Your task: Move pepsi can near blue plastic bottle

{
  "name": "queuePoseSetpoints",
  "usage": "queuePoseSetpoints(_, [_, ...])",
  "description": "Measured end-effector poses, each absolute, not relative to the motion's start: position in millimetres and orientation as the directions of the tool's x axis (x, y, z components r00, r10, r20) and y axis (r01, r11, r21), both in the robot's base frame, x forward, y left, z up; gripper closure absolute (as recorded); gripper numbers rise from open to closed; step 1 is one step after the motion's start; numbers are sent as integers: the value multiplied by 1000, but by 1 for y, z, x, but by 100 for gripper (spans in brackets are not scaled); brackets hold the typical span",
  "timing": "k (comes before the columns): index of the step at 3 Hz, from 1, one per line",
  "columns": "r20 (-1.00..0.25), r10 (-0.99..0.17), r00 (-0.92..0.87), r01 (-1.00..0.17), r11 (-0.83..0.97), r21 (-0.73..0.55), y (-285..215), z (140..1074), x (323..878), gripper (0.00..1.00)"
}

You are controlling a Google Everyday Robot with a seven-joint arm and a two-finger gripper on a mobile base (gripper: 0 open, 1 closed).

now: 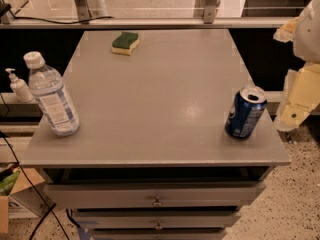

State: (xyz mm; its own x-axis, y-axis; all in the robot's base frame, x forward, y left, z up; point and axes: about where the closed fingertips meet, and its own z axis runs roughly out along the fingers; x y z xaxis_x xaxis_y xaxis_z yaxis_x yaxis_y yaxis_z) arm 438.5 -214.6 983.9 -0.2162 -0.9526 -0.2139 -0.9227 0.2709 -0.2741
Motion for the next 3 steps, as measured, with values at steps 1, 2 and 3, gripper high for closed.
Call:
queuePoseSetpoints(1, [-214, -953, -216, -923, 271, -274, -215, 984, 438, 0])
queuePoseSetpoints(2, [-229, -950, -212, -921, 272, -277, -215, 984, 439, 0])
queuePoseSetpoints(3, [-285, -938, -195, -925, 273, -264, -219, 973, 443, 0])
